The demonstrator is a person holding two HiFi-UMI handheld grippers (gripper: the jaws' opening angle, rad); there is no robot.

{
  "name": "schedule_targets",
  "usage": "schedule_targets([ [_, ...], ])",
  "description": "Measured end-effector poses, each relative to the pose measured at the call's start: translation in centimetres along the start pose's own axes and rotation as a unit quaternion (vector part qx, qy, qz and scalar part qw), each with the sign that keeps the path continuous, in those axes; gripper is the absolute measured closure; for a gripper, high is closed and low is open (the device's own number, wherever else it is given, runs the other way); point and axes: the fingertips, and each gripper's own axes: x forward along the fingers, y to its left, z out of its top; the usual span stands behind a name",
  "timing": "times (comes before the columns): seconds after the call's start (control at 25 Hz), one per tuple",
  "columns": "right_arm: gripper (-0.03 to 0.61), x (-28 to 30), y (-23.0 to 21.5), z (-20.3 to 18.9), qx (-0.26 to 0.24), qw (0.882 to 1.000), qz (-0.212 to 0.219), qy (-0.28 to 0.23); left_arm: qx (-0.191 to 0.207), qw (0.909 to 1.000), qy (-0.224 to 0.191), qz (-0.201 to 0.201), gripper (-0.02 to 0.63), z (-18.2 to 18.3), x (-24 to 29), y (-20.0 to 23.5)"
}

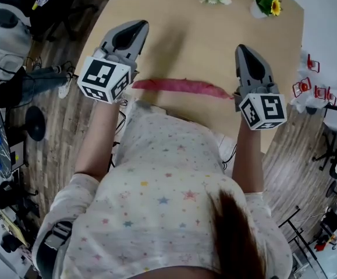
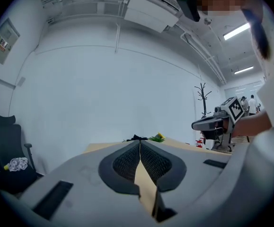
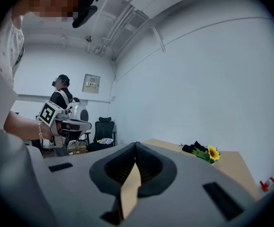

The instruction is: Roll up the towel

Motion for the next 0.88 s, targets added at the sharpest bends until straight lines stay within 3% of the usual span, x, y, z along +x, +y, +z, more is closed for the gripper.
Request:
schedule_targets([
  [0.32, 0.578, -1.7, -0.5, 3.9, -0.006, 0.997, -0.045, -0.055, 0.006, 0.9992, -0.040, 0.004, 0.600, 3.1, -1.1, 0.6],
  [0.88, 0.578, -2.1, -1.7, 4.4, -0.017, 0.996, -0.061, -0.063, 0.004, 0.9991, -0.041, 0.012, 0.600, 2.8, -0.5, 1.1],
])
